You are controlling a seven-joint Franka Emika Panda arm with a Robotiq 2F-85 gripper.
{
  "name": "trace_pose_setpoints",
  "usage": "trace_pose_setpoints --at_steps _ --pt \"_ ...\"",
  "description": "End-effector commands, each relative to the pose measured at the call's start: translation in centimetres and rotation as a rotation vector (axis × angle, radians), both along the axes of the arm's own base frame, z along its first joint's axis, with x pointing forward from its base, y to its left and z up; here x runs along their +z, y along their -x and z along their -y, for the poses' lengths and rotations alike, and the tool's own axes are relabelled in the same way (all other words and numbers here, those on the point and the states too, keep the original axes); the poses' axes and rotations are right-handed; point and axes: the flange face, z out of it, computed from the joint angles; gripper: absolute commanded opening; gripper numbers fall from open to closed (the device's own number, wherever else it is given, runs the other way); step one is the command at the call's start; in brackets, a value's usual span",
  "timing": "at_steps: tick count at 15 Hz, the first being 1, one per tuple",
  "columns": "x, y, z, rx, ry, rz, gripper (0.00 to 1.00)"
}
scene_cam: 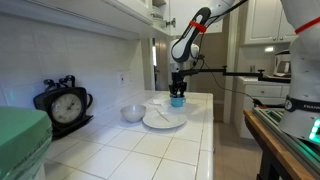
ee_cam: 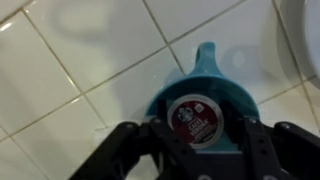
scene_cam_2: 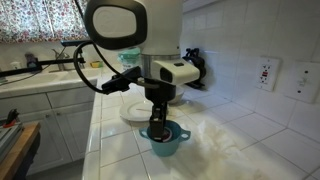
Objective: Remove the container from the blue cup and put it on the countertop
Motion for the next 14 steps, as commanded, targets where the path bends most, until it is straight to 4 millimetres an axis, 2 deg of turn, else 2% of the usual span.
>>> trace_pose_setpoints --at_steps 1,2,3,4,5,10,14 --pt "-0.5 -0.5 0.2 0.009 -0.006 -0.020 0.56" --pt "-0.5 -0.5 0.2 0.009 -0.007 -0.021 0.56" --pt "-0.5 -0.6 0.2 0.010 -0.007 -0.021 0.41" --pt "-0.5 -0.6 0.2 0.010 -0.008 -0.021 0.30" --pt "-0.5 -0.6 0.2 0.011 -0.008 -0.023 0.27" --pt "0.8 -0.3 -0.1 0.022 0.000 -0.020 0.24" --pt "3.6 0.3 -0.6 0.037 0.014 -0.020 0.24"
